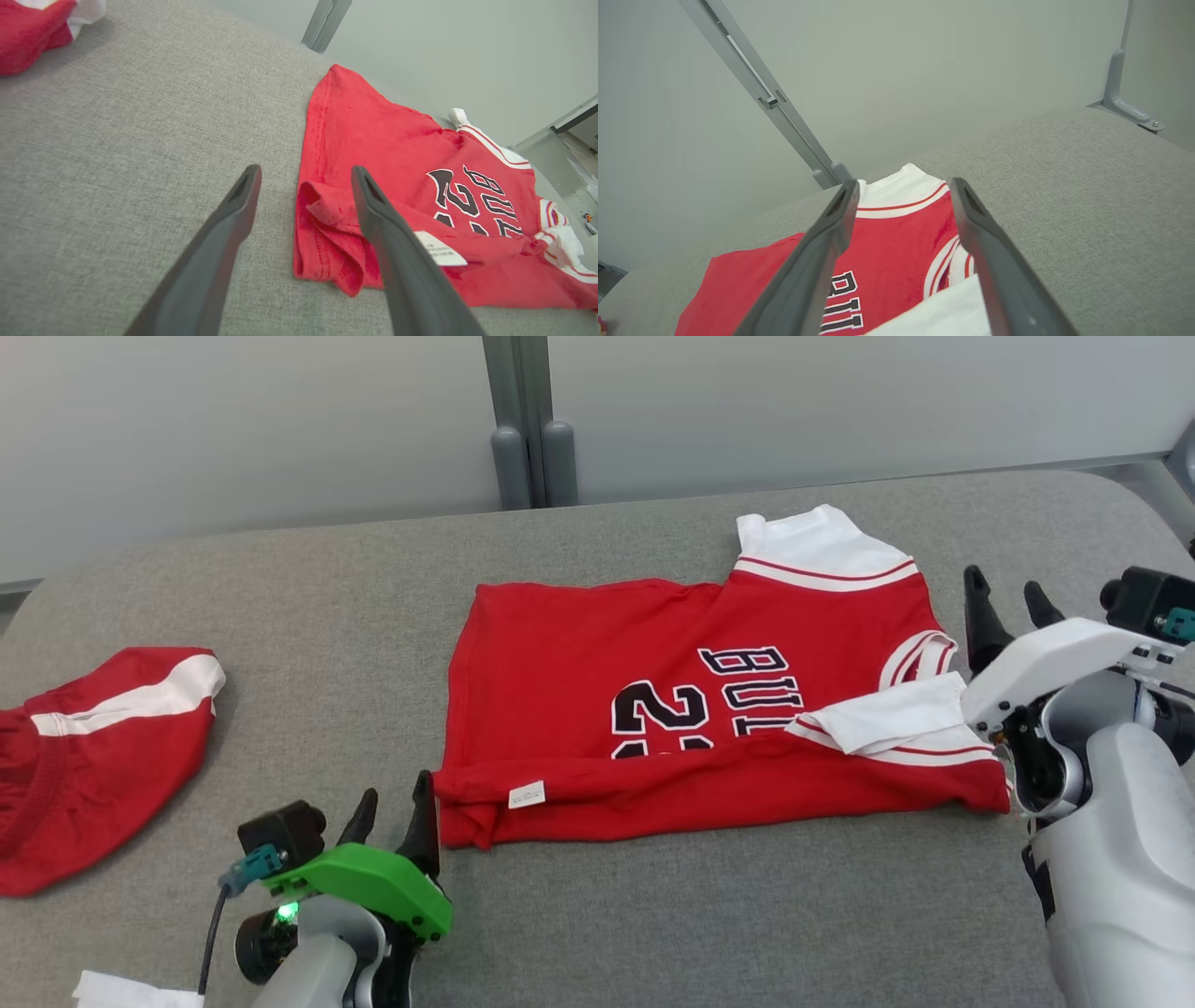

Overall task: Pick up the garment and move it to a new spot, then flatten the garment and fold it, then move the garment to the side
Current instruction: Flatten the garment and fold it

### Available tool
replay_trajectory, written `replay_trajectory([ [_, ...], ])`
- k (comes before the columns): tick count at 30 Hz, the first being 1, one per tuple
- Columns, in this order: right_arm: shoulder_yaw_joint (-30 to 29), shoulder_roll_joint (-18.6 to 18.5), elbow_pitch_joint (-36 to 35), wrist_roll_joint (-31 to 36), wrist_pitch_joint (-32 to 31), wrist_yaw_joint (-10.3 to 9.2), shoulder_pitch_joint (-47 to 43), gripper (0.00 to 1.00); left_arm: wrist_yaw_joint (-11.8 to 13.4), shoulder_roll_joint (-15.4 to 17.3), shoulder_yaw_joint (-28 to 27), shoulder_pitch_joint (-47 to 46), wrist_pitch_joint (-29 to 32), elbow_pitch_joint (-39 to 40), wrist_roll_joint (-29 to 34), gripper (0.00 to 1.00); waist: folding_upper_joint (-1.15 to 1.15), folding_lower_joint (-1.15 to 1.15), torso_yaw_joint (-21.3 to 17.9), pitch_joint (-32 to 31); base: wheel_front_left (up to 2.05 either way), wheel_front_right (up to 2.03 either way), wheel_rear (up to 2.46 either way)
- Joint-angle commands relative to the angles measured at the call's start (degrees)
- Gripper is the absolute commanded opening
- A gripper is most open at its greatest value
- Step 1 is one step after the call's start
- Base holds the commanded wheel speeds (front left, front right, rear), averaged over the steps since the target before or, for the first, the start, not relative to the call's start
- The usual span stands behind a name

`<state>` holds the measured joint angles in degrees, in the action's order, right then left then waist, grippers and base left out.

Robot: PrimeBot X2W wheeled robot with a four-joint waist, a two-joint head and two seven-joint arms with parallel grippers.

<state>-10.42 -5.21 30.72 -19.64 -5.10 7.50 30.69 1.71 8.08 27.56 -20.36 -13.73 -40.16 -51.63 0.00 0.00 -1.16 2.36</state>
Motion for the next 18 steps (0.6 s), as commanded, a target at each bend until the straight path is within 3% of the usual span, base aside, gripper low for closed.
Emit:
replay_trajectory([
  [1,0.39,-0.76,-0.26,-0.2,-0.88,-0.02,-2.04,1.0,0.18,0.44,-0.05,1.39,-0.5,0.48,1.12,1.0,0.0,0.0,-0.14,-0.77,0.0,0.0,0.0],
  [9,-0.81,-3.84,-4.69,3.18,-7.44,-0.02,-10.06,1.0,2.73,1.39,3.14,5.49,-1.25,3.82,6.77,1.0,0.0,0.0,-0.98,-1.87,0.0,0.0,0.0],
  [18,-1.74,-2.75,-6.95,7.26,-14.72,-0.01,-15.33,1.0,7.12,0.04,8.26,4.47,-0.7,1.51,12.42,1.0,0.0,0.0,-2.27,-0.94,0.0,0.0,0.0],
])
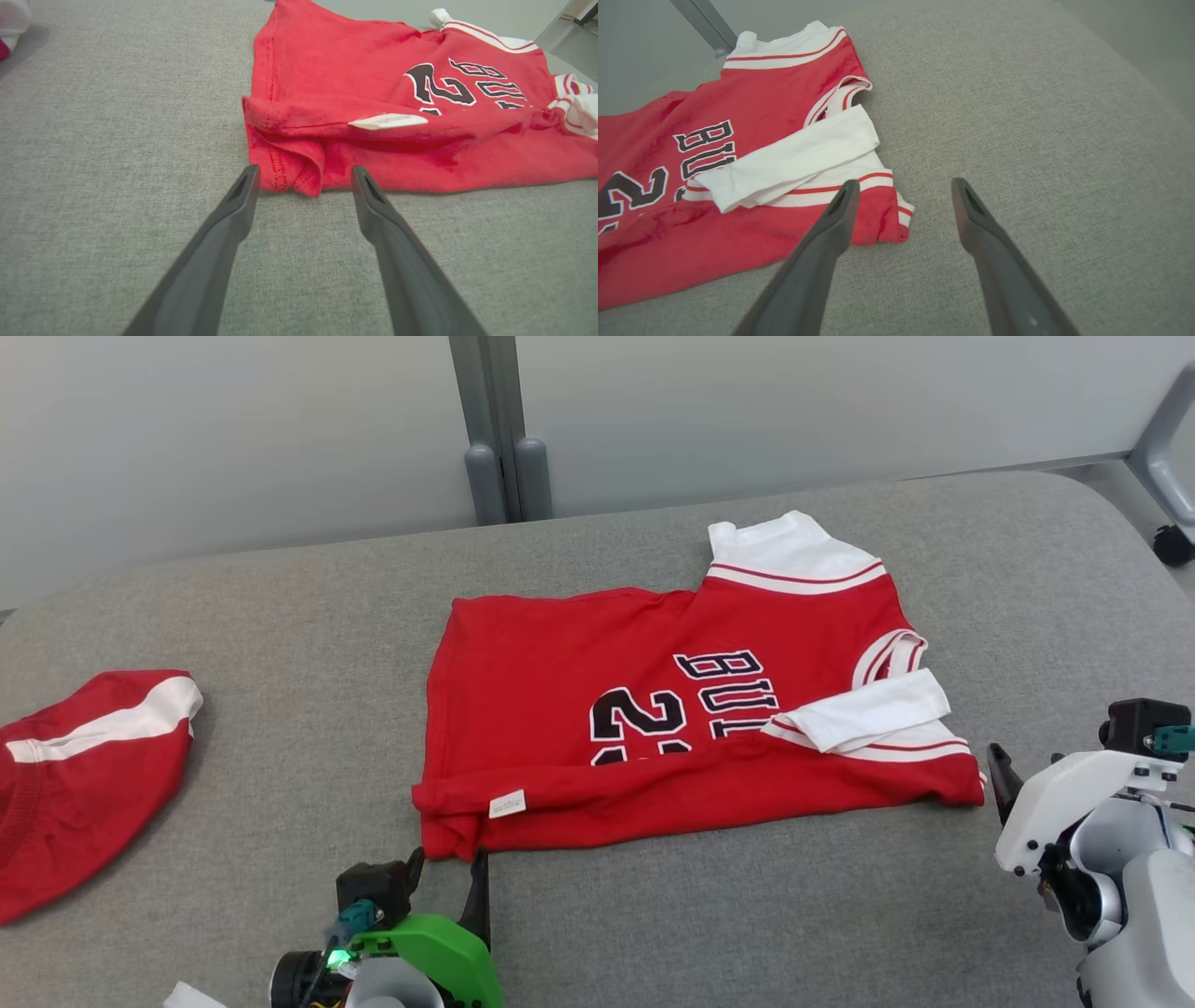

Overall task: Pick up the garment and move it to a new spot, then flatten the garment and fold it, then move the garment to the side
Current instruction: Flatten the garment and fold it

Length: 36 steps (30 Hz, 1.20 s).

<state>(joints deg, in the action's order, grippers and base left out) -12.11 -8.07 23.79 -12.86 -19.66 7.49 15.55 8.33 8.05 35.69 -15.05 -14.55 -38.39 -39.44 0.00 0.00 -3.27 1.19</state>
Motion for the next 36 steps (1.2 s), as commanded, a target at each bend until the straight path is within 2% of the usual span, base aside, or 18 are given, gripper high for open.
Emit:
replay_trajectory([
  [1,-0.19,0.26,0.35,0.92,-0.47,-0.01,-0.16,1.0,1.11,0.05,0.51,-1.14,0.07,-0.78,0.93,1.0,0.0,0.0,-0.23,0.37,0.0,0.0,0.0],
  [8,-1.17,1.6,4.39,3.89,-0.9,-0.01,2.08,1.0,3.88,-0.67,1.95,-3.26,-0.13,-3.62,3.27,1.0,0.0,0.0,0.13,1.17,0.0,0.0,0.0],
  [19,-3.22,3.0,11.98,8.32,3.09,-0.02,6.6,1.0,3.48,-2.02,3.35,-6.32,-0.25,-6.27,4.52,1.0,0.0,0.0,1.34,3.03,0.0,0.0,0.0],
  [29,-3.94,3.41,17.49,12.1,2.96,-0.02,8.78,1.0,5.21,-2.03,3.54,-9.08,-0.14,-10.29,5.1,1.0,0.0,0.0,1.35,4.24,0.0,0.0,0.0],
  [36,-4.61,3.68,19.87,12.6,3.07,-0.02,9.88,1.0,4.19,-2.08,2.59,-9.54,0.06,-11.61,3.39,1.0,0.0,0.0,1.58,4.83,0.0,0.0,0.0],
])
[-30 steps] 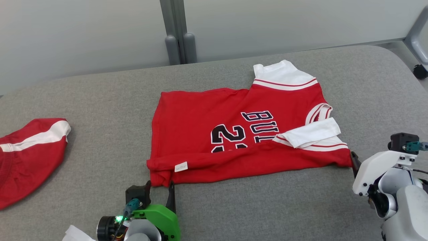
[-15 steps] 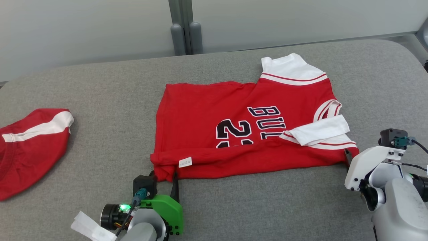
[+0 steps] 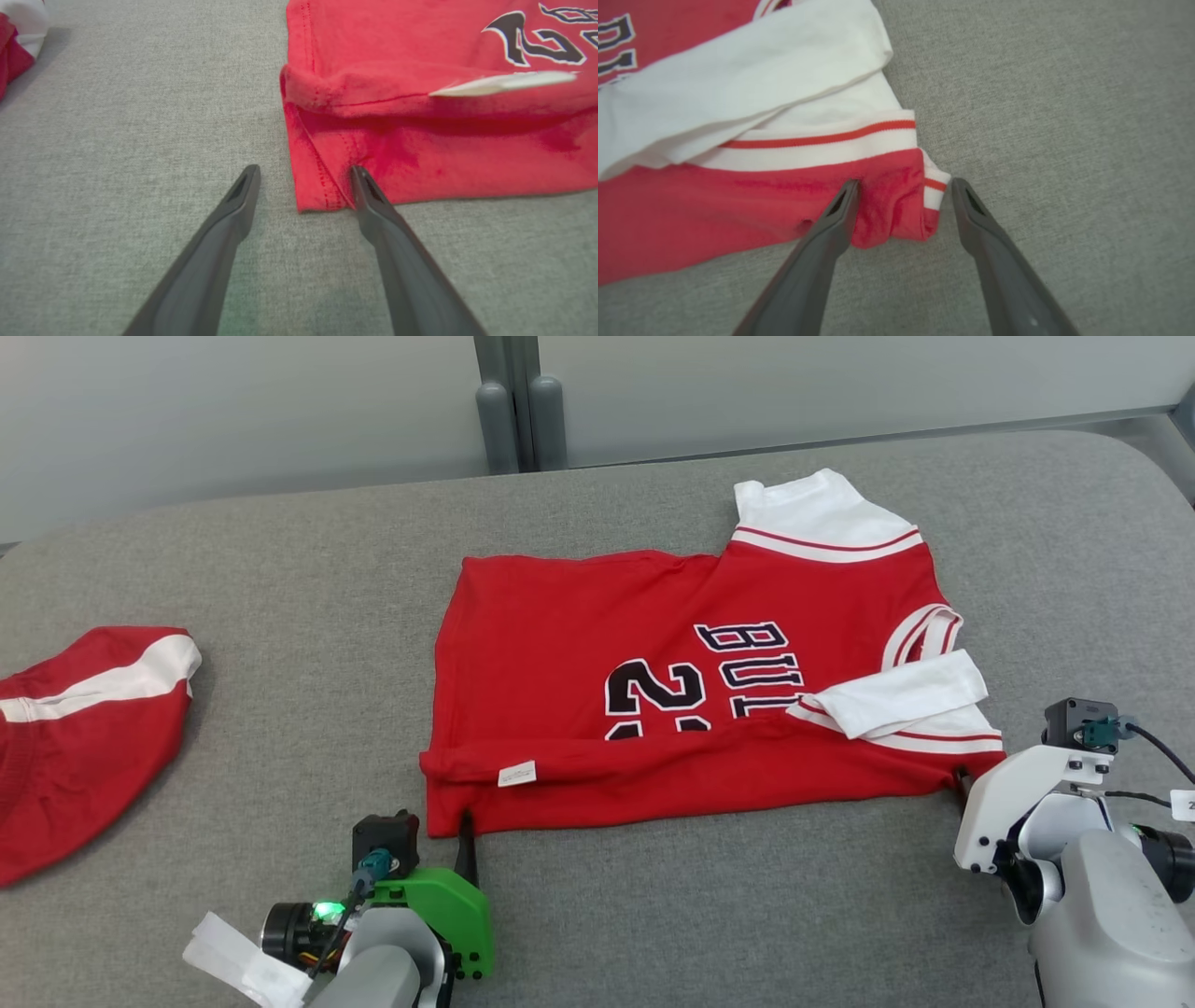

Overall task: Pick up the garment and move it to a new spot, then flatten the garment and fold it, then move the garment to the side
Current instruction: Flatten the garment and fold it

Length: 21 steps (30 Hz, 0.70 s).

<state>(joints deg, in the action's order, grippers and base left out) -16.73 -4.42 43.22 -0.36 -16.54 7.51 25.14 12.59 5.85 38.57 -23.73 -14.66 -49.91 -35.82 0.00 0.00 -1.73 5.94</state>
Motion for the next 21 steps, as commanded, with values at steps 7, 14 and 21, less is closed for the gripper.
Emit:
replay_trajectory([
  [7,0.5,0.44,3.45,-2.13,-1.49,-0.03,1.62,1.0,-2.19,-0.4,-0.12,-1.01,1.32,-2.24,-1.95,0.0,0.0,0.0,0.03,0.77,0.0,0.0,0.0],
  [14,1.55,-0.36,5.27,-3.83,-1.63,-0.09,2.2,0.0,-4.39,-0.84,-0.58,-0.42,1.01,-3.41,-3.37,0.0,0.0,0.0,0.13,0.23,0.0,0.0,0.0],
  [21,1.37,-2.9,3.22,-6.12,0.53,-0.1,0.19,0.0,-8.57,0.34,-3.8,2.91,0.0,-1.38,-7.1,0.0,0.0,0.0,0.13,-2.75,0.0,0.0,0.0],
])
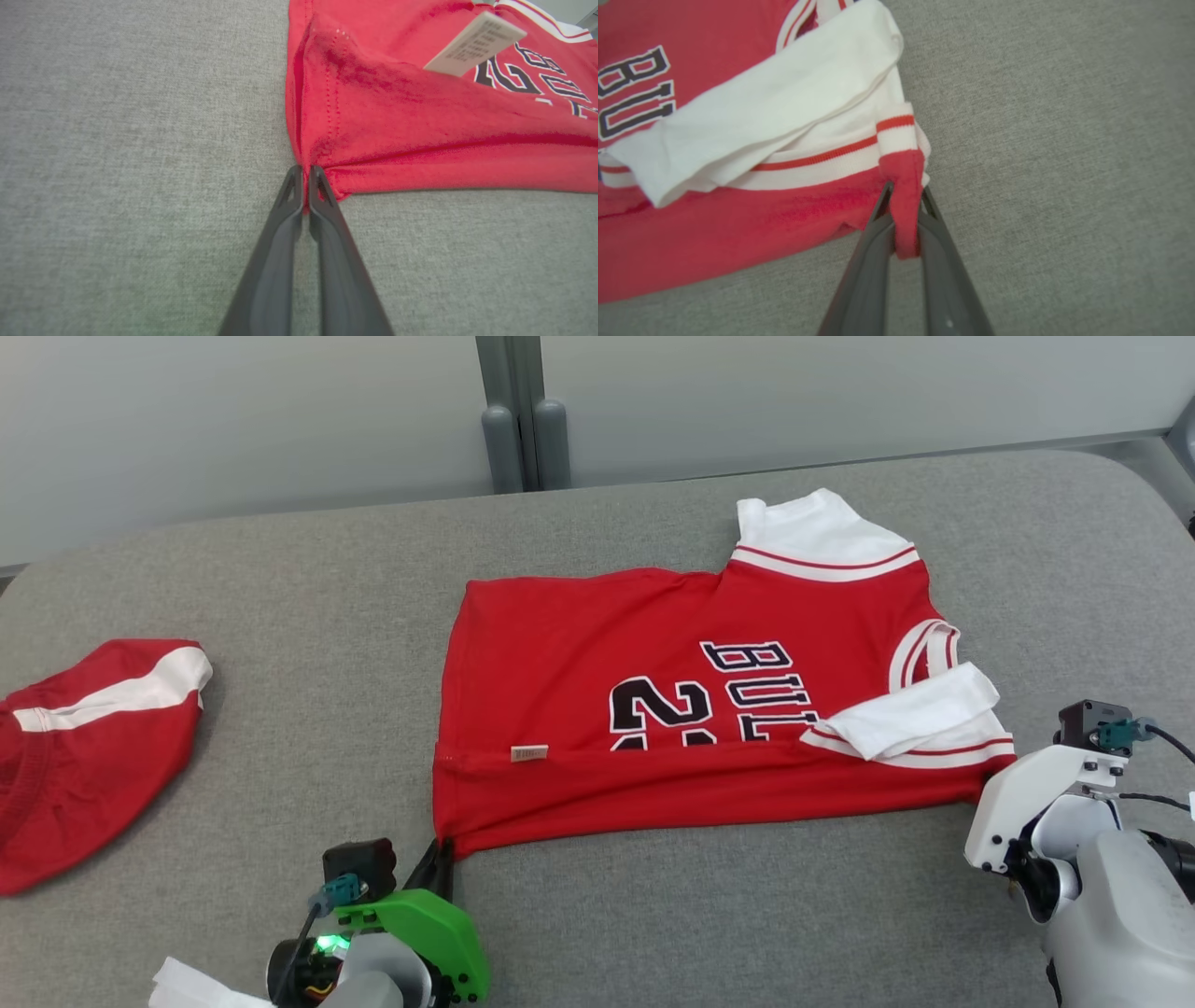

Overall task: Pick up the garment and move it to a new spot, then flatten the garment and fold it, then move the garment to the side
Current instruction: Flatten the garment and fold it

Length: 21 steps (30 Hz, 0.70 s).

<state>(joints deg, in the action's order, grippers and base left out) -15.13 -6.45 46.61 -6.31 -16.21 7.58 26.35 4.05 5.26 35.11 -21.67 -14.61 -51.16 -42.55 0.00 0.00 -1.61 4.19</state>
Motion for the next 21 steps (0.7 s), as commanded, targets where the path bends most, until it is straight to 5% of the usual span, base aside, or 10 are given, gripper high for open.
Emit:
replay_trajectory([
  [1,-0.11,-1.18,-0.54,-0.62,0.16,-0.16,-1.51,0.0,-0.51,1.23,-0.62,1.54,-0.13,0.19,-0.53,0.0,0.0,0.0,0.01,-1.55,0.0,0.0,0.0],
  [14,2.14,-1.65,-11.88,-7.37,-2.16,-0.15,-10.82,0.0,-2.87,3.88,-1.03,10.7,-0.34,10.34,-2.19,0.0,0.0,0.0,-0.17,-5.89,0.0,0.0,0.0],
  [21,2.35,-0.55,-19.86,-9.0,-5.72,-0.15,-18.57,0.0,0.14,7.48,-1.31,17.62,2.23,19.54,-2.92,0.0,0.0,0.0,-0.12,-6.89,0.0,0.0,0.0],
])
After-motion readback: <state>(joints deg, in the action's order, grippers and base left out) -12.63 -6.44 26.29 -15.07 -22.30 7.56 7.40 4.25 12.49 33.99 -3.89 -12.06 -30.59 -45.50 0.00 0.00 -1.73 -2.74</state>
